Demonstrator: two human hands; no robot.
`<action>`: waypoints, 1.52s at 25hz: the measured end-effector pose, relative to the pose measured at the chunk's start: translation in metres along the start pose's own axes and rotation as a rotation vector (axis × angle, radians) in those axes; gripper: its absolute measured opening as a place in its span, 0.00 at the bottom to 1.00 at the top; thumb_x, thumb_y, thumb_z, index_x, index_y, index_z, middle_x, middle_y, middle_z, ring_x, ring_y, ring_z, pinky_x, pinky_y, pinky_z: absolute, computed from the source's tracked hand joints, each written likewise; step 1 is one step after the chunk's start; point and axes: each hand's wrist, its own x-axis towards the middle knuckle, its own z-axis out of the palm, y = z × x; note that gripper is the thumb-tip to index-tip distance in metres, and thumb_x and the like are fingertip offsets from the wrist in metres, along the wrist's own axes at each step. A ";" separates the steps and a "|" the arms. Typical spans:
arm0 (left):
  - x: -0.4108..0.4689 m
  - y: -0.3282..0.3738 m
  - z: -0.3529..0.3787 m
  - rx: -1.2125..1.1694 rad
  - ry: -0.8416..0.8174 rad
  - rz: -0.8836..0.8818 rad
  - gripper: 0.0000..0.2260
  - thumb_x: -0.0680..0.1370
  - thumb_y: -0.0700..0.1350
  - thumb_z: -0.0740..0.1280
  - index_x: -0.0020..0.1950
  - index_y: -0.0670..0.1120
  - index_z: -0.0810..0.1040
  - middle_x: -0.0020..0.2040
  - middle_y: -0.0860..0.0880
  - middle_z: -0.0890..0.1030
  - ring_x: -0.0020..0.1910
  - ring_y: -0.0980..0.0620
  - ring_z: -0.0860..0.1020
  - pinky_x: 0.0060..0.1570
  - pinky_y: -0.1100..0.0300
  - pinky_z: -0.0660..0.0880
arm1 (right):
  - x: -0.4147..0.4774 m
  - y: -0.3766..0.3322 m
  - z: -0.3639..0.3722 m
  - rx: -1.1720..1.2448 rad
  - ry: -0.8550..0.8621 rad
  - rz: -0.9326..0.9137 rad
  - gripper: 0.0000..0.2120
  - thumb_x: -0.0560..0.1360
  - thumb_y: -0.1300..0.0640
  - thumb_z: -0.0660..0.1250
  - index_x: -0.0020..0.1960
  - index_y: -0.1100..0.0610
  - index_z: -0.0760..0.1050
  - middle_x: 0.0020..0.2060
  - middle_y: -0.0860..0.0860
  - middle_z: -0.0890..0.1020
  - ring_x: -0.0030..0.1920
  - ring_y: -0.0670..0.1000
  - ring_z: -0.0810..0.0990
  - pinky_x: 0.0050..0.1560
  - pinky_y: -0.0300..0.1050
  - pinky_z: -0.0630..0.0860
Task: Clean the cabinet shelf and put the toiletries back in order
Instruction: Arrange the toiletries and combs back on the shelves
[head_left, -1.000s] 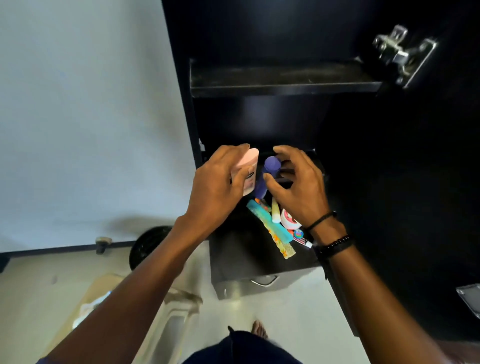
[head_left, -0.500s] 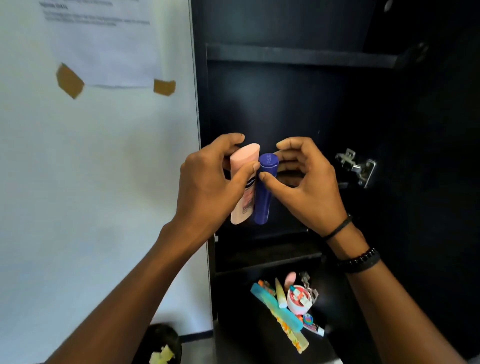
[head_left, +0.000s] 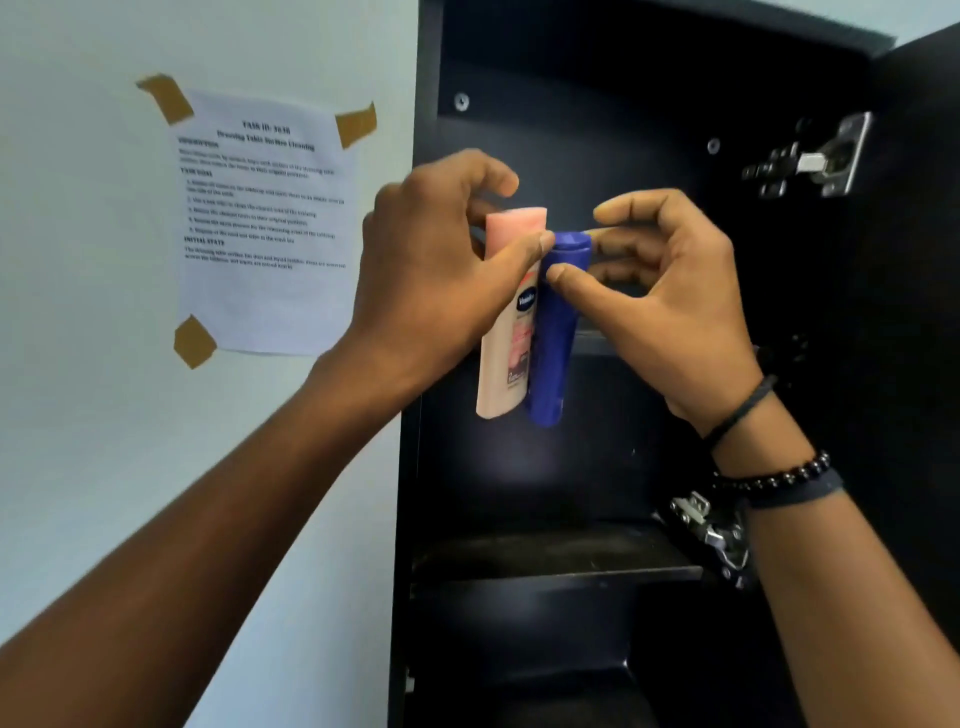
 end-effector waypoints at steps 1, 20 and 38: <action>0.014 0.004 0.001 0.028 0.011 0.018 0.18 0.69 0.55 0.74 0.55 0.49 0.79 0.46 0.53 0.83 0.40 0.58 0.82 0.44 0.57 0.81 | 0.014 -0.004 -0.002 0.011 0.006 -0.019 0.20 0.67 0.60 0.77 0.55 0.58 0.72 0.47 0.54 0.82 0.45 0.48 0.83 0.45 0.39 0.80; 0.069 -0.021 0.050 0.602 -0.143 -0.075 0.15 0.76 0.43 0.67 0.60 0.43 0.71 0.55 0.41 0.78 0.53 0.39 0.76 0.42 0.57 0.64 | 0.083 0.065 0.039 0.070 -0.041 0.189 0.26 0.68 0.56 0.76 0.61 0.55 0.68 0.48 0.54 0.83 0.44 0.54 0.84 0.43 0.56 0.83; 0.030 -0.034 0.054 0.667 -0.365 -0.167 0.26 0.75 0.42 0.69 0.71 0.39 0.64 0.64 0.39 0.75 0.59 0.40 0.75 0.57 0.53 0.73 | 0.060 0.070 0.073 -0.125 -0.169 0.227 0.16 0.71 0.55 0.73 0.55 0.61 0.78 0.45 0.53 0.84 0.42 0.47 0.82 0.43 0.39 0.81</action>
